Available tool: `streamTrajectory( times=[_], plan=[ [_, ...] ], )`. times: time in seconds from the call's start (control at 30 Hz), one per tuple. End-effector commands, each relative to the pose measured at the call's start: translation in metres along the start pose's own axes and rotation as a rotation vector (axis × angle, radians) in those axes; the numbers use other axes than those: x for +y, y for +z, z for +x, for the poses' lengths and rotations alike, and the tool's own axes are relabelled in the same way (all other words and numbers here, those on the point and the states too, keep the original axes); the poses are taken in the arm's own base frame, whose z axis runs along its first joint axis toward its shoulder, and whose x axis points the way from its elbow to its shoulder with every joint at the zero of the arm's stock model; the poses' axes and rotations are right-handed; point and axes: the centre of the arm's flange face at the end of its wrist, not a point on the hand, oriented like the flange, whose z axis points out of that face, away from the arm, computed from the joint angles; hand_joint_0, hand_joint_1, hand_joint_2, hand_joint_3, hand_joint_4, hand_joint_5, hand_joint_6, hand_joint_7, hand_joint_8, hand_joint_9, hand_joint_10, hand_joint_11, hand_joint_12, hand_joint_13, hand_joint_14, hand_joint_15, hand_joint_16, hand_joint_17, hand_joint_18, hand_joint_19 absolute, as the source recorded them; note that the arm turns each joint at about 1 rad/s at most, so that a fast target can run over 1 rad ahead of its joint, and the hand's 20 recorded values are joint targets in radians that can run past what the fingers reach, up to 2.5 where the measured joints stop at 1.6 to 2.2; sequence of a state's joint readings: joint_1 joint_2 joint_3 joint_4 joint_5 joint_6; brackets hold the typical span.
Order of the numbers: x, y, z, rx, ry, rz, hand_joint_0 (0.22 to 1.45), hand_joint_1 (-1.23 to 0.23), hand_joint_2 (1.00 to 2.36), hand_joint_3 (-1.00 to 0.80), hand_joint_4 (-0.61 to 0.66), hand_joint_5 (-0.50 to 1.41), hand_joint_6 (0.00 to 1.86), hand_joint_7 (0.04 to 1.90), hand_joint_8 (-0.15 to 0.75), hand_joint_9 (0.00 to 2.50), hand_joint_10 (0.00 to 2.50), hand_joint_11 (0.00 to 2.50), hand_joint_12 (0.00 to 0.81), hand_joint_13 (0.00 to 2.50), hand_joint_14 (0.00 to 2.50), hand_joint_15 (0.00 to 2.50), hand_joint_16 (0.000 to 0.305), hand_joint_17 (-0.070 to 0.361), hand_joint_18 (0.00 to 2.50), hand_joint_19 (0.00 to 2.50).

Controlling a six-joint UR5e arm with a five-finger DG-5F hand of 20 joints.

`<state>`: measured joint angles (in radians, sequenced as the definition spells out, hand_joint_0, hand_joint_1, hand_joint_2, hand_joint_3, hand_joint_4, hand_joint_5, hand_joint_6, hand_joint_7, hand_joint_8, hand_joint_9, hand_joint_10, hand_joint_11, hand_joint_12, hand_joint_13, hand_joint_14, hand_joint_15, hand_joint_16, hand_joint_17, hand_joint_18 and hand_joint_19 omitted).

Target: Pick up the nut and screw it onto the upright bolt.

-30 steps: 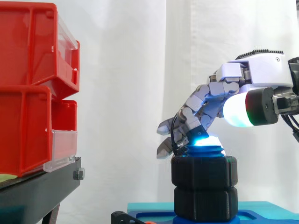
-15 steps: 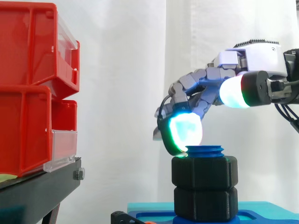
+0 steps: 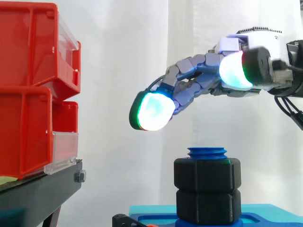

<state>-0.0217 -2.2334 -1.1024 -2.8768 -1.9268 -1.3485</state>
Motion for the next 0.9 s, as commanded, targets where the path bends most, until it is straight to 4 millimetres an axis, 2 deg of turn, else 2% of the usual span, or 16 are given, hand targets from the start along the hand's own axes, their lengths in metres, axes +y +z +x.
streamTrajectory(
  times=[0.0,0.03,0.1,0.7,0.87],
  plan=[
    [0.009,0.004,0.009,0.008,0.004,-0.003,0.46,-0.06,1.0,-0.5,0.13,-0.21,0.5,0.61,0.204,0.46,0.0,0.0,0.318,0.19,0.0,0.0,0.045,0.101,0.0,0.0],
    [0.012,0.002,0.022,0.024,0.011,0.01,0.46,-0.05,1.0,-0.5,0.12,-0.21,0.5,0.6,0.204,0.45,0.0,0.0,0.319,0.18,0.0,0.0,0.045,0.102,0.0,0.0],
    [0.016,0.002,0.035,0.021,0.019,0.027,0.46,-0.04,1.0,-0.5,0.11,-0.22,0.5,0.59,0.199,0.4,0.0,0.0,0.322,0.15,0.0,0.0,0.046,0.102,0.0,0.0],
    [0.027,0.008,0.041,0.006,0.052,0.025,0.46,-0.03,1.0,-0.5,0.2,-0.16,0.5,0.8,0.231,0.41,0.0,0.0,0.329,0.15,0.0,0.0,0.046,0.103,0.0,0.0],
    [0.029,0.004,0.054,0.022,0.055,0.023,0.47,-0.04,1.0,-0.5,0.22,-0.14,0.5,0.88,0.24,0.44,0.0,0.0,0.327,0.18,0.0,0.0,0.046,0.102,0.0,0.0]
  ],
)
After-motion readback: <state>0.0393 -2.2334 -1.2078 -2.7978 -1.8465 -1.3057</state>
